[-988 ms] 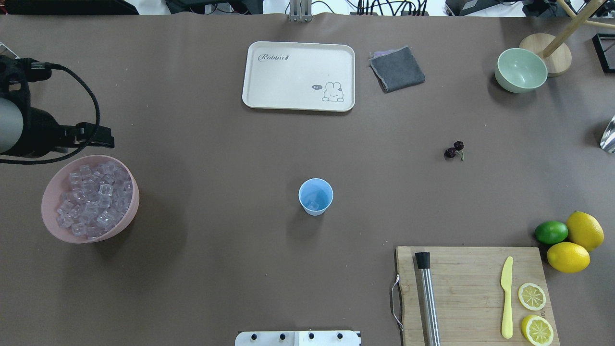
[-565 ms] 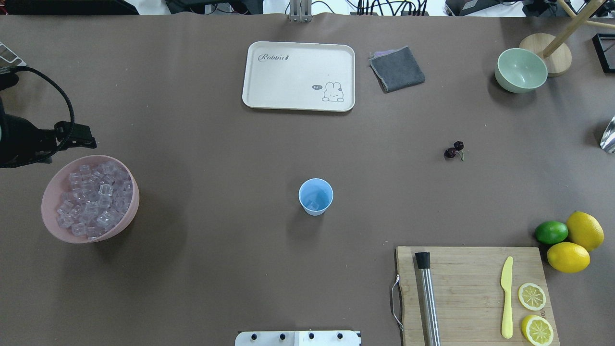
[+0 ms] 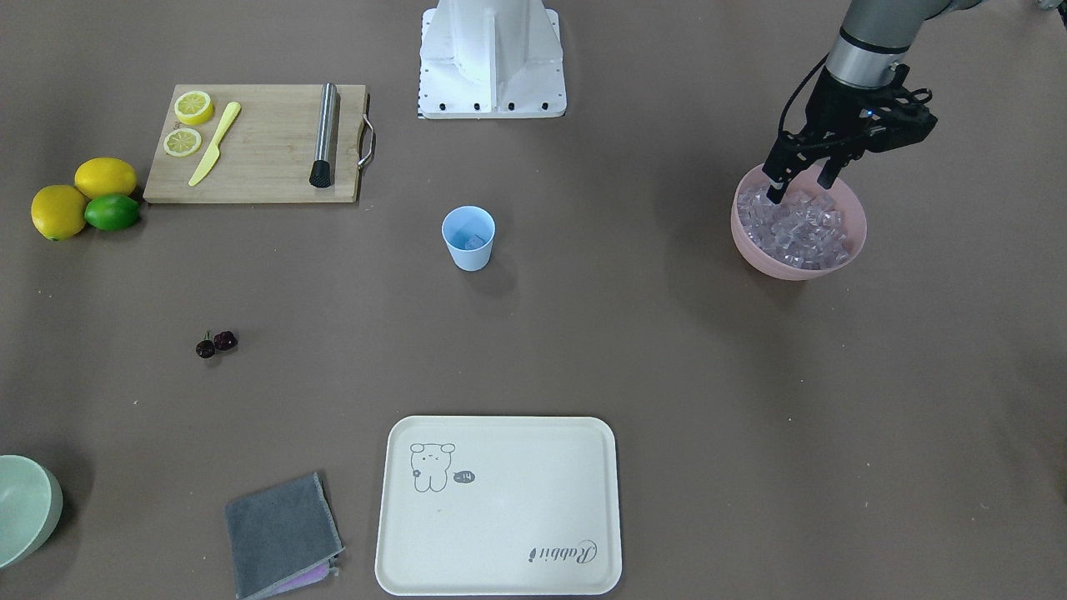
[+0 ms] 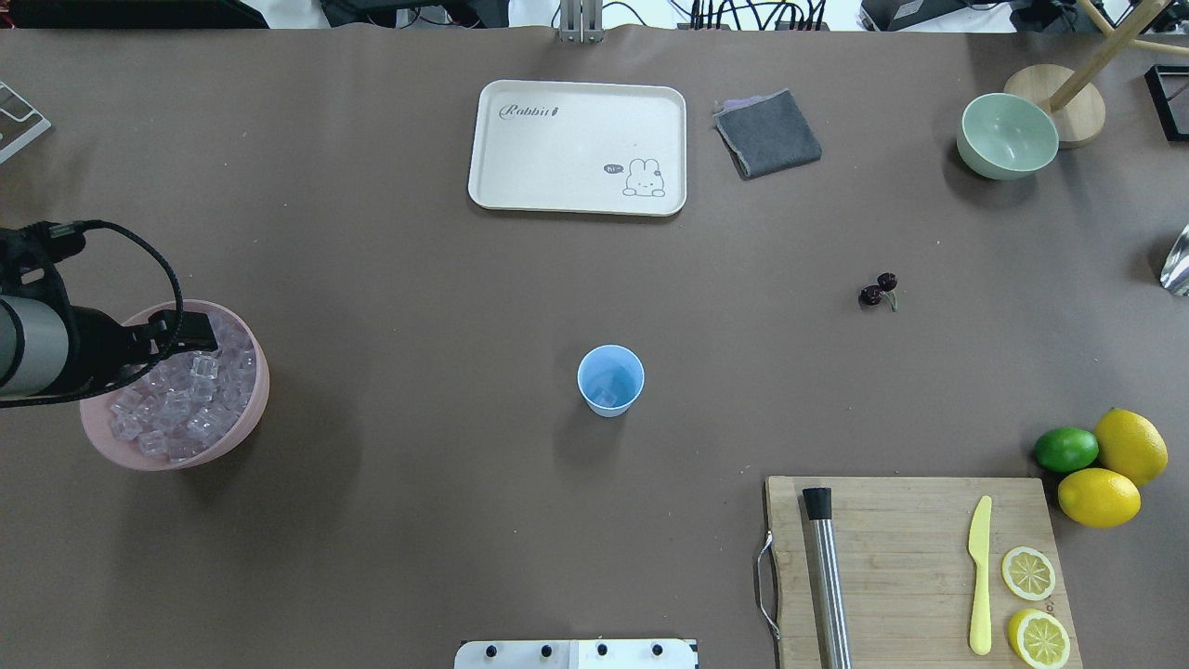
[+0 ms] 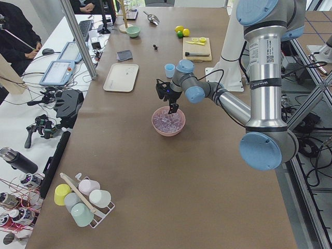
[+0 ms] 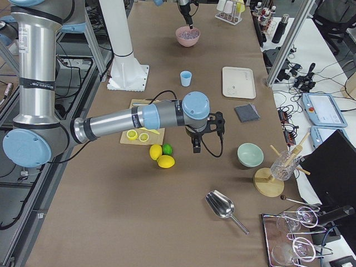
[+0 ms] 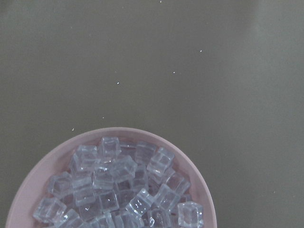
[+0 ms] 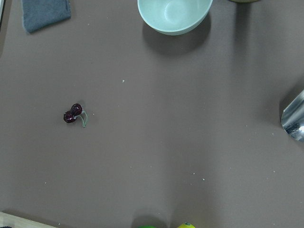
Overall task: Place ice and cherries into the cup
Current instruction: 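Lower the left gripper into the bowl and grasp another ice cube, then carry the ice cube with the left gripper over the blue cup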
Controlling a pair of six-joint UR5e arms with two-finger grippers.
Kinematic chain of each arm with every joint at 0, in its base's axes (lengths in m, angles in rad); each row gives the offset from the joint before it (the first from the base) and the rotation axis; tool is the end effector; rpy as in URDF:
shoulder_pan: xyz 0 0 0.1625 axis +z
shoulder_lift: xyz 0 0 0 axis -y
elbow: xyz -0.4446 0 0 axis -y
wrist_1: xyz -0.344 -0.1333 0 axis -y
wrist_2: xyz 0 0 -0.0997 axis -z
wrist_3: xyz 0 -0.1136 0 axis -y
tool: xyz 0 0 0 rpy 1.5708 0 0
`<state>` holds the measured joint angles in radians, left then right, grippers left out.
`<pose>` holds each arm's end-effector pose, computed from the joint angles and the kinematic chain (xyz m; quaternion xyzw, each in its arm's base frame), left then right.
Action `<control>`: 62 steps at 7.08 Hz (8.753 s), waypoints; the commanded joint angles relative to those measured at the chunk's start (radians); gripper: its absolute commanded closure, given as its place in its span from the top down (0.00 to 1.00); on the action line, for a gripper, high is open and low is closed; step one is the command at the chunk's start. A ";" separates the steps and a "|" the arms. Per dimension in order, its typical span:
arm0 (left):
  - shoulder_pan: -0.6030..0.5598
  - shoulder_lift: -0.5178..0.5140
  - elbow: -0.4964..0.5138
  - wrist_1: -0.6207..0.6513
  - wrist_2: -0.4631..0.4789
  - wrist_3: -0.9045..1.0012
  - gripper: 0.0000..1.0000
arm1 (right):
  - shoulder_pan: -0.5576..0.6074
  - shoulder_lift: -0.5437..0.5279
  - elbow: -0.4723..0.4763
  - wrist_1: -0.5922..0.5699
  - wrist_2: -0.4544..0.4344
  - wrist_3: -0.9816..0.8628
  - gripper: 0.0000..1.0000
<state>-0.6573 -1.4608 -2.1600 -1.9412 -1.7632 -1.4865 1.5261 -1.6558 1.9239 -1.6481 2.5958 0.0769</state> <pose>0.2532 -0.3364 0.4445 0.0671 0.4141 -0.2183 0.8811 0.0182 -0.4043 0.5534 0.0532 -0.4923 -0.0327 0.8682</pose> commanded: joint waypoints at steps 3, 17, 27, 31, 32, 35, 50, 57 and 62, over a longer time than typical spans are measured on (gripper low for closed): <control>0.045 0.000 0.042 -0.061 0.013 -0.014 0.78 | -0.020 -0.001 0.000 0.001 0.004 0.000 1.00; 0.088 0.063 0.086 -0.177 0.007 -0.012 0.75 | -0.020 0.001 0.001 0.004 0.004 -0.006 1.00; 0.093 0.054 0.095 -0.182 -0.036 -0.011 0.70 | -0.020 -0.001 0.006 0.004 0.004 -0.005 1.00; 0.091 0.053 0.103 -0.182 -0.036 -0.008 0.70 | -0.020 -0.001 0.007 0.004 0.004 -0.005 1.00; 0.090 0.059 0.100 -0.183 -0.036 0.024 0.65 | -0.020 -0.001 0.009 0.004 0.004 -0.005 1.00; 0.090 0.059 0.103 -0.185 -0.038 0.042 0.38 | -0.020 -0.001 0.010 0.004 0.004 -0.005 1.00; 0.092 -0.510 0.178 -0.153 0.138 -0.050 0.00 | -0.018 -0.002 0.038 0.002 0.021 -0.003 1.00; 0.375 -0.673 0.356 -0.157 0.493 -0.112 0.00 | -0.017 -0.010 0.041 0.004 0.021 -0.014 1.00; 0.400 -0.739 0.448 -0.167 0.548 -0.126 0.00 | -0.017 -0.012 0.040 0.002 0.021 -0.008 1.00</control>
<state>-0.2620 -2.1942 -1.7198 -2.1060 -1.2186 -1.6105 1.5094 -1.6674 1.9626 -1.6458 2.6169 0.0658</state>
